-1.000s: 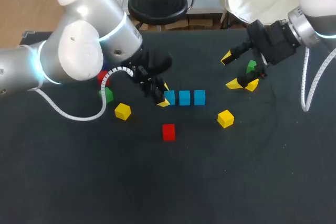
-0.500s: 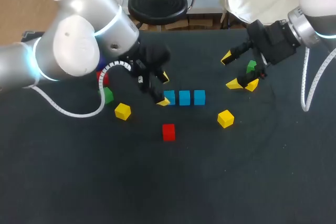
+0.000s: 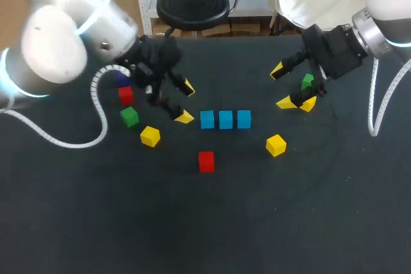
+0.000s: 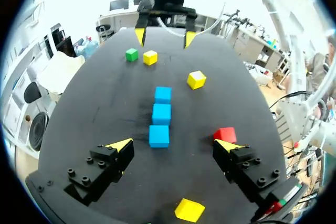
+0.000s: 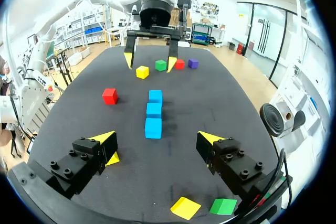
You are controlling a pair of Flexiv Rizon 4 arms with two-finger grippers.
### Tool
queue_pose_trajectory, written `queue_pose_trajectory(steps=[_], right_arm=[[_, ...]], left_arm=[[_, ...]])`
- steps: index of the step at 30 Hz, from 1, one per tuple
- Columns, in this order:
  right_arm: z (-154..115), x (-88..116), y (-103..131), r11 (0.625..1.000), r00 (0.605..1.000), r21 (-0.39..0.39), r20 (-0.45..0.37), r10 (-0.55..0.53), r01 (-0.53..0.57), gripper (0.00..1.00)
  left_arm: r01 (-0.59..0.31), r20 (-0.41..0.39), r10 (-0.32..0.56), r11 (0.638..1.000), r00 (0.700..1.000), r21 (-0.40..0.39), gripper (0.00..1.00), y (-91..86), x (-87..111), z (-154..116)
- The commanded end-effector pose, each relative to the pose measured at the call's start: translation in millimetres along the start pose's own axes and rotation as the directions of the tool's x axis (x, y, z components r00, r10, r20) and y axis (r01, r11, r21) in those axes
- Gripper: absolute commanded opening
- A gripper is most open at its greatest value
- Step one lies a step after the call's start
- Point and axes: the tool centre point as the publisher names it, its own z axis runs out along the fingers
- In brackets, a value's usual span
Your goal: Place the blue cubes, place green cubes on the blue cubes, place the yellow cubes on the green cubes, then place the red cubes on the yellow cubes, and place purple cube on the red cubes.
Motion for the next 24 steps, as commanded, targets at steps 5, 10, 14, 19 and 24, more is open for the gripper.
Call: queue_pose_trajectory(steps=[5,10,14,19,24], right_arm=[[0,0,0,1.0,1.0,0.001,0.0,0.0,0.0,1.0],[0,0,0,1.0,1.0,0.001,0.0,0.0,0.0,1.0],[0,0,0,1.0,1.0,0.001,0.0,0.0,0.0,1.0],[0,0,0,1.0,1.0,0.001,0.0,0.0,0.0,1.0],[0,0,0,1.0,1.0,0.001,0.0,0.0,0.0,1.0]], left_arm=[[-0.021,0.058,0.021,1.0,0.998,-0.01,1.0,-5.8,-4.9,-29],[0.011,0.094,-0.009,1.0,0.996,-0.011,1.0,-0.1,-5.3,-43],[0.102,0.168,-0.121,0.988,0.978,0.119,1.0,10.7,-5.1,-42],[0.102,0.168,-0.121,0.988,0.978,0.119,1.0,10.7,-5.1,-42],[0.102,0.168,-0.121,0.988,0.978,0.119,1.0,10.7,-5.1,-42]])
